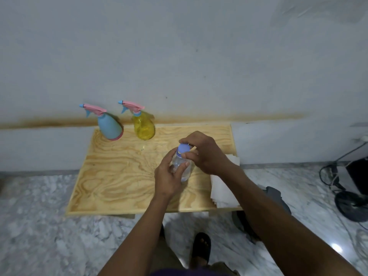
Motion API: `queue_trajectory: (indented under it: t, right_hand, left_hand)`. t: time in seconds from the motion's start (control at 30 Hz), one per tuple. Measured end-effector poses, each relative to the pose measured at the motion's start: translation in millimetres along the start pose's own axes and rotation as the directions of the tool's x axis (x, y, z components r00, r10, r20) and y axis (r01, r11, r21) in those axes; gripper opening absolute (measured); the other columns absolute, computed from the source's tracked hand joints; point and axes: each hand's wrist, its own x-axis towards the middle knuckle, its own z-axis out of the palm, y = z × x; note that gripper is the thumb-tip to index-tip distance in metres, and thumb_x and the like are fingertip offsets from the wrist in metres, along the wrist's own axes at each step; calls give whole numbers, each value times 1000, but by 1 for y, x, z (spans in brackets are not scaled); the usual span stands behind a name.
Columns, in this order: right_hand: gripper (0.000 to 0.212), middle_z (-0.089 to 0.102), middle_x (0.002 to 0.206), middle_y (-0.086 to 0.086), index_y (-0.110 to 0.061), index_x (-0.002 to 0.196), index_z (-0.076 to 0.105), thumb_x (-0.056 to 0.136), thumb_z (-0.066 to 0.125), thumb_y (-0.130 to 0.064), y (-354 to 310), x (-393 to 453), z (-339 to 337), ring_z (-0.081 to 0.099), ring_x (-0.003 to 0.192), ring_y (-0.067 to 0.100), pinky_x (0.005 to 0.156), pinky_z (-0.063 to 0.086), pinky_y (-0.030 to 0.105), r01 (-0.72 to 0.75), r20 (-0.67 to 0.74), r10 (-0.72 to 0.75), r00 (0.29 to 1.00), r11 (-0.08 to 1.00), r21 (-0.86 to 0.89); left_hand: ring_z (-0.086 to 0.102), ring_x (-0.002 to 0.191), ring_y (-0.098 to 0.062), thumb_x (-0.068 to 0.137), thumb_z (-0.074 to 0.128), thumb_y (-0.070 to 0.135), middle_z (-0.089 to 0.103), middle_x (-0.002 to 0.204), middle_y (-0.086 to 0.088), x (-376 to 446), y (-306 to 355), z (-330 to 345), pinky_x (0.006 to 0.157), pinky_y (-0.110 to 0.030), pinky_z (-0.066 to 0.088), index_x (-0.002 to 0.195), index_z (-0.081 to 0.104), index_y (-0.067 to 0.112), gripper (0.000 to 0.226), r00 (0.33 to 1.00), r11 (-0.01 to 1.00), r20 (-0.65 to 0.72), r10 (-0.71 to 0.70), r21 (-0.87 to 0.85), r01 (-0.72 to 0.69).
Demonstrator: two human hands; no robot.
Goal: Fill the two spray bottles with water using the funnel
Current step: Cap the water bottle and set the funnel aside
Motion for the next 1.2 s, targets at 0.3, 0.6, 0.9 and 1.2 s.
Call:
queue_trajectory:
  t: [0.3,0.6,0.9,1.2]
  right_hand:
    - [31,66,92,14,1,106,71,78,74,-12,7,0,10,58,81,19,74,42,23,34,-5,-34,999,999,-10]
    - [39,65,96,8,-6,114,70,78,76,-19,2,-4,14,54,77,13,73,38,14,-48,-9,48,999,998,34]
    - [35,65,114,-2,-24,116,70,82,77,-26,-7,-16,23,57,88,7,75,38,8,-282,-73,298,952,943,178]
    - [27,65,107,-12,-30,102,73,77,80,-36,-6,-19,27,59,85,6,73,44,19,-374,-121,417,901,888,268]
  left_hand:
    - [65,110,-3,82,74,44,68,125,7,2,-4,1,93,-36,57,138,57,24,62,999,1000,19,-26,18,26]
    - [66,109,-4,88,73,25,70,121,8,6,-10,-1,93,-33,56,137,57,27,52,999,998,40,-12,65,9]
    - [66,107,-3,84,70,38,69,121,9,4,-10,0,91,-30,56,137,56,29,55,999,999,30,-14,50,12]
    - [67,104,-1,88,73,31,70,119,10,2,-9,0,88,-25,56,137,56,32,52,1000,999,24,-15,37,14]
